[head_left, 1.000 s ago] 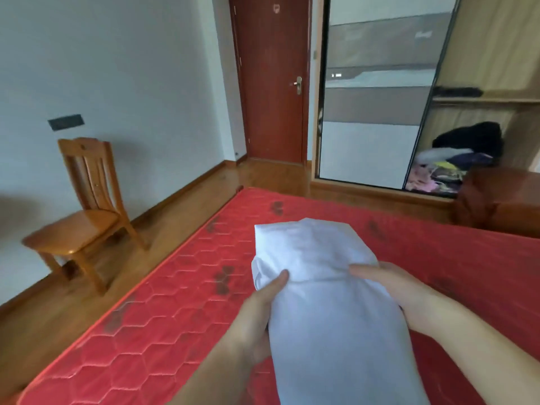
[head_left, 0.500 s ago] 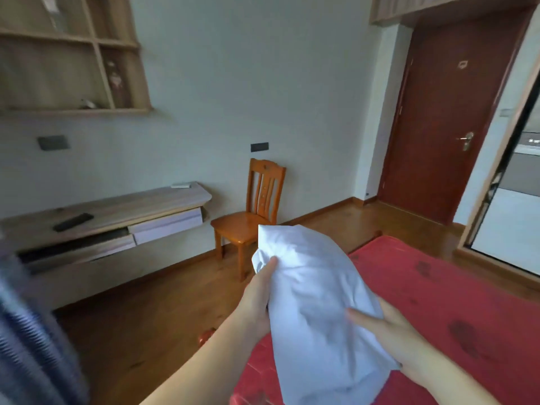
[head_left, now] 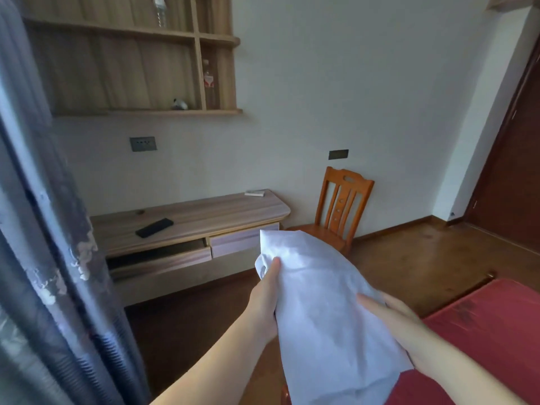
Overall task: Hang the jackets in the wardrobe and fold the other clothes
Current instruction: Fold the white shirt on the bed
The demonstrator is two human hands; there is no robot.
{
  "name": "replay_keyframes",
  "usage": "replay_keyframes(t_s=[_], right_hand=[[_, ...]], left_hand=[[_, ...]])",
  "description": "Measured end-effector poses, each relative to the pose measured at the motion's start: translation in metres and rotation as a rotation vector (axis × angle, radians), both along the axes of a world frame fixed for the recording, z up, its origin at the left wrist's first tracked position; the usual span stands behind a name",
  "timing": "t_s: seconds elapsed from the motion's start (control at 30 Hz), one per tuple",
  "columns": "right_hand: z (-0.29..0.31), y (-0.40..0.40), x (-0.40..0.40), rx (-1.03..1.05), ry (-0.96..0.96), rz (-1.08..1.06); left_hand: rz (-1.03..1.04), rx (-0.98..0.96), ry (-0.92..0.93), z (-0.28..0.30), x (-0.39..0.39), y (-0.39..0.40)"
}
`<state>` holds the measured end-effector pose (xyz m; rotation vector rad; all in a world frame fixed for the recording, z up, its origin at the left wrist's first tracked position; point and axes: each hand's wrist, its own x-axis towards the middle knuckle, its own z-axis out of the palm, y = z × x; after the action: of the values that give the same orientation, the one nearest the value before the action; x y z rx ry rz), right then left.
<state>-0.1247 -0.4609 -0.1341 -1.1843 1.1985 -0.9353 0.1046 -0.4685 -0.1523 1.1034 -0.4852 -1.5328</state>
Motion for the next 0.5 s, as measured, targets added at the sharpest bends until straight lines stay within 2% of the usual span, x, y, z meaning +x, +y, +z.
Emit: replay_keyframes(t_s=[0.07,0.17,0.37,0.5], right_hand=[[0.002,-0.046,0.031,0.049,-0.032,-0.036],[0.014,-0.118,0.082,0.118,-0.089,0.03],[0.044,-0.229,0.174,-0.072,-0.138,0.039],[0.047,-0.304,0.228,-0.144,-0.12,0.022]], left_hand=[[0.015,-0.018,-0.027,0.014,0.024,-0.03],[0.041,-0.022,-0.064,0.035,0.066,-0.083],[0.081,-0.043,-0.184,0.078,0.151,-0.196],[0.083,-0.045,-0.21,0.079,0.203,-0.275]])
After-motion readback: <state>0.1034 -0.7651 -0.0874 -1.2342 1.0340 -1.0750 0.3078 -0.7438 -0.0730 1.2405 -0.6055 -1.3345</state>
